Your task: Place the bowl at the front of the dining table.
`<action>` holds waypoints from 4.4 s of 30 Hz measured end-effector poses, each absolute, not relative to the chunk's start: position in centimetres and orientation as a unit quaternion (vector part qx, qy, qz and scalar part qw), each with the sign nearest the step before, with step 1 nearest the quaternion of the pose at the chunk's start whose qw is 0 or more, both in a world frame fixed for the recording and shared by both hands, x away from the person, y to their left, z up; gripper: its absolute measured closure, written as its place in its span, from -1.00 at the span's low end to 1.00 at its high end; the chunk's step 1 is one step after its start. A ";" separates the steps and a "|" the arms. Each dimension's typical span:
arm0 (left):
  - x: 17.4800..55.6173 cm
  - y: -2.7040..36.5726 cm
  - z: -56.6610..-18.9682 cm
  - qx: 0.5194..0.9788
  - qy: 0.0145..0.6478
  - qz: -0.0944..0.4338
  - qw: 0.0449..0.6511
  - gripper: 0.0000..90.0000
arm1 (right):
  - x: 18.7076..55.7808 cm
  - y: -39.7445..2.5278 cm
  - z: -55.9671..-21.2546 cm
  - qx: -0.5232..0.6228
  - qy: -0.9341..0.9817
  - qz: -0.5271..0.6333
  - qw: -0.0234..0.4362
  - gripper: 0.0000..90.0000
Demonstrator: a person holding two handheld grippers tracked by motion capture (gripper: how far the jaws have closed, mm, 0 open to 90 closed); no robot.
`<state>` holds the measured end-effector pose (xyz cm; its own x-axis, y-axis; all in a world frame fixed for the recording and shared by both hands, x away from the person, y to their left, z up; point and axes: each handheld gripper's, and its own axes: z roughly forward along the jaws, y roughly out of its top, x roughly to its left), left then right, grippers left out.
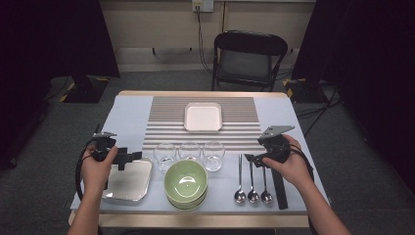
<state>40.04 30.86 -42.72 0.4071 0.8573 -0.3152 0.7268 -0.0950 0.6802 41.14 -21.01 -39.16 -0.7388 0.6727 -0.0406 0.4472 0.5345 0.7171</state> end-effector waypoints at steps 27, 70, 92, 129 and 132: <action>39.8 31.0 -42.8 0.739 0.532 0.083 0.405 -0.51 | 41.3 -17.3 -37.2 0.291 0.873 0.365 0.140 -0.54; 39.6 31.0 -42.7 0.740 0.530 0.080 0.406 -0.51 | 41.0 -11.7 -34.5 0.240 0.885 0.381 0.120 -0.53; 39.6 31.2 -42.8 0.742 0.528 0.080 0.406 -0.51 | 40.2 -8.8 -34.4 0.207 0.890 0.393 0.102 -0.53; 39.6 31.3 -42.9 0.740 0.531 0.076 0.406 -0.51 | 39.2 -5.4 -35.8 0.182 0.900 0.393 0.056 -0.51; 39.6 31.3 -42.9 0.740 0.531 0.076 0.405 -0.51 | 39.2 -5.2 -36.0 0.180 0.900 0.393 0.055 -0.51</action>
